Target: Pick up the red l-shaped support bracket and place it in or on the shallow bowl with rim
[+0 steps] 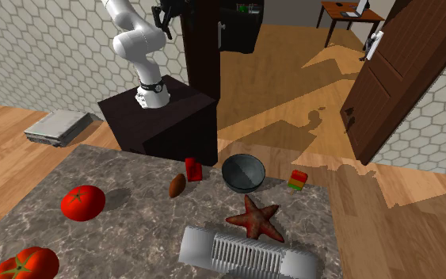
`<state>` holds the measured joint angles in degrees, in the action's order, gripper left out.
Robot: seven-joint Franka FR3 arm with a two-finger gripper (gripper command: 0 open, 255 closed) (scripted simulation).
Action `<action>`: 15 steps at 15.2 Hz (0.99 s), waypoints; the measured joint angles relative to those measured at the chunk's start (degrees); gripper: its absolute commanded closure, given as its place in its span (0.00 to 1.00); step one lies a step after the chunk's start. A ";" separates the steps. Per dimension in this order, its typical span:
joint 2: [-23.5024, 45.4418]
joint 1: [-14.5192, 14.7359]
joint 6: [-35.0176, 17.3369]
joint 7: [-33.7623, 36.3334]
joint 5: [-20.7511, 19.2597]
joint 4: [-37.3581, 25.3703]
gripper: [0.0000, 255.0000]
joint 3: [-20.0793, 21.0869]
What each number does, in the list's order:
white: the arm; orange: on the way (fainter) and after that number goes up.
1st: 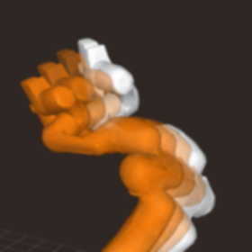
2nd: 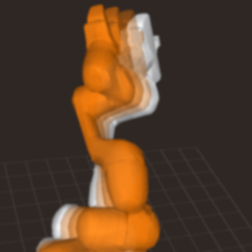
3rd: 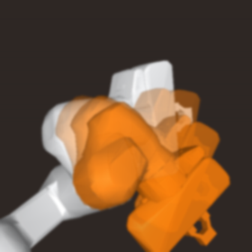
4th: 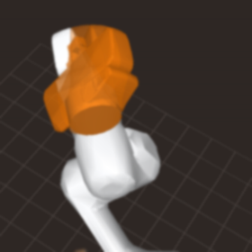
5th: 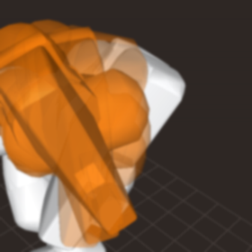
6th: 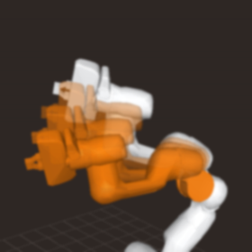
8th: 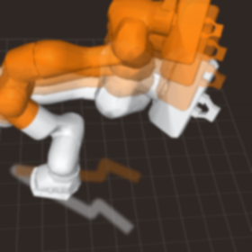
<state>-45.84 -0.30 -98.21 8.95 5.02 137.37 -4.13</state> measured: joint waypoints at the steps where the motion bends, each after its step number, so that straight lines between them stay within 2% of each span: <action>1: 0.00 0.00 0.00 0.00 0.00 0.00 0.00 0.00; 7: 7.59 -0.64 -6.44 -3.21 -0.87 1.70 0.00 -2.88; 15: 23.14 -0.92 -17.37 -8.52 -0.51 1.65 0.00 -7.23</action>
<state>-22.71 -1.22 -115.59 0.43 4.51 139.01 -11.36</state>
